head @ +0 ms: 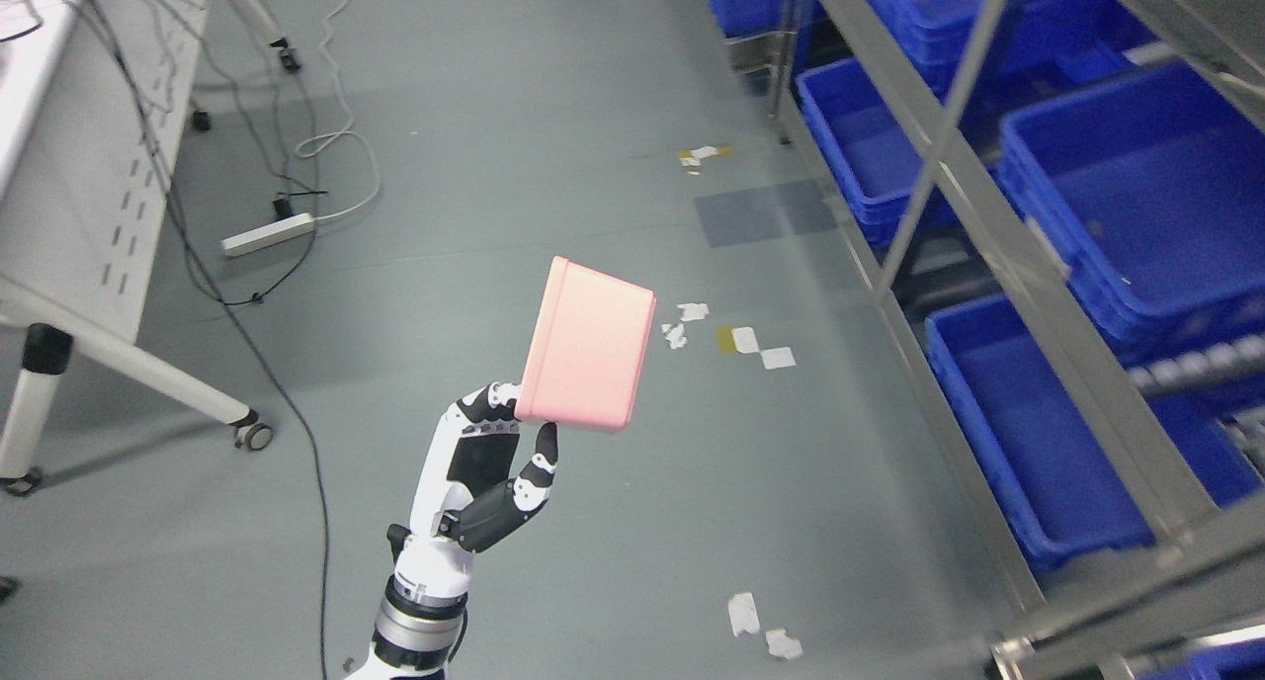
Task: Place storage box into left shelf container
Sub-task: 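Carry the pink box in the left hand while turning toward the shelving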
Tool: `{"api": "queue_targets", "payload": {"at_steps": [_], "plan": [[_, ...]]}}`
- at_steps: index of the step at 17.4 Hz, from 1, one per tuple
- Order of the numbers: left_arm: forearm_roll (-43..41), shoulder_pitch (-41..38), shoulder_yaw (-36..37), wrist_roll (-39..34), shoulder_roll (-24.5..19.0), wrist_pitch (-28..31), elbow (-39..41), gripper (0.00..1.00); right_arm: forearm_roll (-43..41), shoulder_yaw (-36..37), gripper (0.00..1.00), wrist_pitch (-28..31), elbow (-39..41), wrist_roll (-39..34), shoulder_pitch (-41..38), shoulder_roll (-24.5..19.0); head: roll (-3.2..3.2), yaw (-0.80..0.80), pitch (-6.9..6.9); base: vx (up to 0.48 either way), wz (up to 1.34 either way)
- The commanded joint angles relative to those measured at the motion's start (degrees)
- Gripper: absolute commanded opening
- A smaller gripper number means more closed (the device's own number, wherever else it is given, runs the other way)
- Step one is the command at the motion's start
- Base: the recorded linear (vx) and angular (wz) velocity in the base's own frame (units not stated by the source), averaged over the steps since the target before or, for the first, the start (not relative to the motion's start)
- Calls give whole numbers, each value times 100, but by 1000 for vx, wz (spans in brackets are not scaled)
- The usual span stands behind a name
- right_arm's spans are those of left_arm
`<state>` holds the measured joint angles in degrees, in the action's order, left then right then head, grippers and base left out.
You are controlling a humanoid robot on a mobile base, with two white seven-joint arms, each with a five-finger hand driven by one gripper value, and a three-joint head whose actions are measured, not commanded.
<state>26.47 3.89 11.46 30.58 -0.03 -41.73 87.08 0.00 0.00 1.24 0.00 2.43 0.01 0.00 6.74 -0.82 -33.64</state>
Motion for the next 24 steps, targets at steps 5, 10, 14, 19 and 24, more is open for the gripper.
{"api": "queue_targets", "payload": {"at_steps": [5, 10, 14, 19, 24], "plan": [[8, -495, -205, 1, -97, -169, 415, 2, 9, 27, 100, -1, 100, 3, -54, 100, 0, 0, 0, 497, 591], [8, -530, -118, 1, -97, -169, 415, 2, 9, 27, 100, -1, 100, 3, -54, 100, 0, 0, 0, 559, 140], [8, -565, -38, 10, -97, -169, 406, 2, 9, 27, 100, -1, 100, 3, -54, 100, 0, 0, 0, 614, 8], [8, -749, 242, 18, -97, -178, 380, 2, 9, 27, 100, -1, 100, 3, -54, 100, 0, 0, 0, 641, -63], [8, -943, 489, 431, -97, -187, 380, 2, 9, 27, 100, -1, 100, 3, -54, 100, 0, 0, 0, 679, -270]]}}
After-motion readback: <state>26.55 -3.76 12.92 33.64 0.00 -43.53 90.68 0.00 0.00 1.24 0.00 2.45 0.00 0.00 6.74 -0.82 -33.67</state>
